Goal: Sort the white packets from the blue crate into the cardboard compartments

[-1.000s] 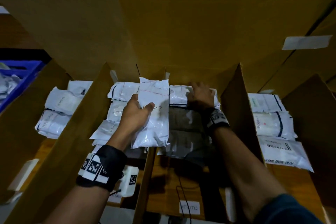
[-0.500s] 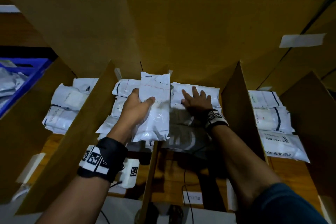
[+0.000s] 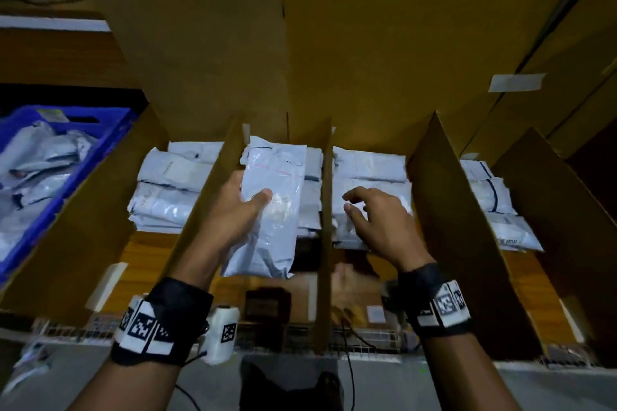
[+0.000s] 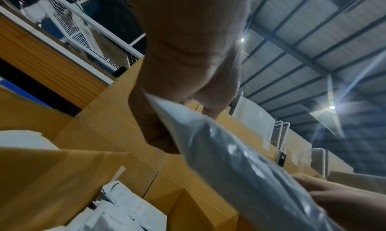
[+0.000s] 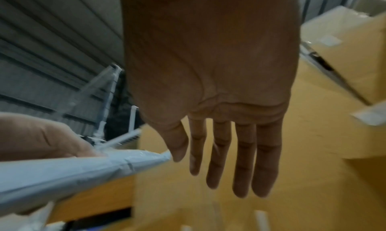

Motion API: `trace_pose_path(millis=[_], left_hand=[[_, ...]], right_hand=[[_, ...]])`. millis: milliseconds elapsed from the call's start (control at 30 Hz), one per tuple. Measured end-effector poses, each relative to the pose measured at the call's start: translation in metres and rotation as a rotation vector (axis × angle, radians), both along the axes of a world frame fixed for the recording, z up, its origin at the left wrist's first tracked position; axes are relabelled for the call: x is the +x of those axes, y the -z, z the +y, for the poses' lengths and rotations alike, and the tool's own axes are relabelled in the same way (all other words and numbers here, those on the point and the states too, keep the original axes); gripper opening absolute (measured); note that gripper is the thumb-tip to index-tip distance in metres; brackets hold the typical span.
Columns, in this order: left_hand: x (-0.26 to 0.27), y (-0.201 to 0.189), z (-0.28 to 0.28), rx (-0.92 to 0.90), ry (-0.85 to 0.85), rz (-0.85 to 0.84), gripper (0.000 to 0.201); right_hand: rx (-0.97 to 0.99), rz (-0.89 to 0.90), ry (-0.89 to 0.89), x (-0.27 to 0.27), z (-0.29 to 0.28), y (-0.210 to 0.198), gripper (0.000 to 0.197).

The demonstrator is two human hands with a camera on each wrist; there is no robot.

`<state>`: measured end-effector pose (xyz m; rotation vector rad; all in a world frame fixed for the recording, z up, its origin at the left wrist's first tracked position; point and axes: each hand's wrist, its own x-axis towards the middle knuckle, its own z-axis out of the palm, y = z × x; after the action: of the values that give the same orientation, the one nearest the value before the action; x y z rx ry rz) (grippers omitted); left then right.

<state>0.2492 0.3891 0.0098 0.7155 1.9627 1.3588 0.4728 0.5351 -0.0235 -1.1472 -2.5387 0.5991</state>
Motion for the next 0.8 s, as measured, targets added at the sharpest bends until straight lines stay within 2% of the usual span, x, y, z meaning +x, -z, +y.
trace_pose_path(millis=[200, 300, 367, 500, 600, 700, 800], left_hand=[[-0.047, 0.003, -0.116, -0.005, -0.04, -0.018, 0.027], [-0.075, 0.01, -0.168, 0.009, -0.07, -0.045, 0.017], [-0.092, 0.011, -0.194, 0.001, -0.106, -0.066, 0.017], [-0.13, 0.013, -0.224, -0.009, -0.165, -0.064, 0.027], [-0.151, 0.014, -0.231, 0.028, -0.196, -0.086, 0.018], [-0.168, 0.014, -0.227, 0.071, -0.176, -0.12, 0.02], [-0.187, 0.019, -0.219, 0.068, -0.15, -0.047, 0.022]], right_hand=[[0.014, 0.013, -0.078, -0.06, -0.114, -0.012, 0.028], [-0.028, -0.003, -0.142, -0.101, -0.153, -0.007, 0.033], [-0.055, -0.051, -0.182, -0.129, -0.17, -0.004, 0.035], [-0.071, -0.12, -0.224, -0.182, -0.185, 0.0, 0.043], [-0.082, -0.12, -0.225, -0.218, -0.182, 0.009, 0.051], [-0.095, -0.101, -0.206, -0.251, -0.17, 0.021, 0.06], [-0.085, -0.085, -0.194, -0.281, -0.151, 0.033, 0.061]])
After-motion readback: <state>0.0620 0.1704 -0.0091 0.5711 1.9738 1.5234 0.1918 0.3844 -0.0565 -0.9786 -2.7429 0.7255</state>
